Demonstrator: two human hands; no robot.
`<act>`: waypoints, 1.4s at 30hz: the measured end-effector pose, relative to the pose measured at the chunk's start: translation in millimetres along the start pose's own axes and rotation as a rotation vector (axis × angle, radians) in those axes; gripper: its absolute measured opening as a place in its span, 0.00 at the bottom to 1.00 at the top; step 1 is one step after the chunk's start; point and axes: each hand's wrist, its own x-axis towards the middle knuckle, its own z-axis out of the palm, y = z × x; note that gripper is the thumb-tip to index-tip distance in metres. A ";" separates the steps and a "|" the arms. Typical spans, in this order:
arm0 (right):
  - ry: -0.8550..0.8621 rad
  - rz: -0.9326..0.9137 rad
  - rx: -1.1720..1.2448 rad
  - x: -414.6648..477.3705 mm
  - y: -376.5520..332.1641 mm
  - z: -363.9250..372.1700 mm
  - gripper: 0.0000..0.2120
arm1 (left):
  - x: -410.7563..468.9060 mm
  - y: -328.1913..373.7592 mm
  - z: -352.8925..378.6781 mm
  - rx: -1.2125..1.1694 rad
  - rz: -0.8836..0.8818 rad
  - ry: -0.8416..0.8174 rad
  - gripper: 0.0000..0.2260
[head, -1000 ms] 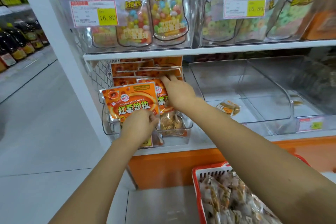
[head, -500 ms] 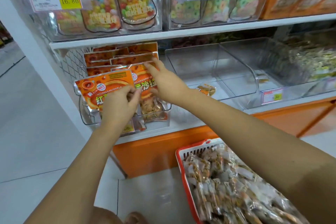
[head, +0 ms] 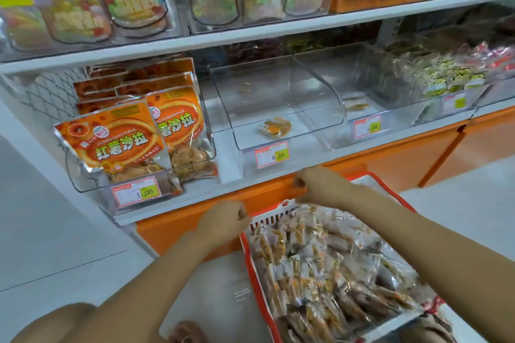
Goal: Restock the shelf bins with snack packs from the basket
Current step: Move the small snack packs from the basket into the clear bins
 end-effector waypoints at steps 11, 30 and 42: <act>-0.198 -0.239 -0.100 28.4 33.0 111.3 0.26 | 25.4 29.3 45.2 0.233 -0.104 -0.548 0.10; 0.170 -0.526 0.245 20.7 82.0 58.4 0.06 | 59.0 60.3 -12.1 0.063 -0.055 -0.529 0.27; 0.346 -0.231 1.114 -2.3 73.5 -22.6 0.18 | 45.1 144.1 -24.4 -0.704 0.026 0.359 0.28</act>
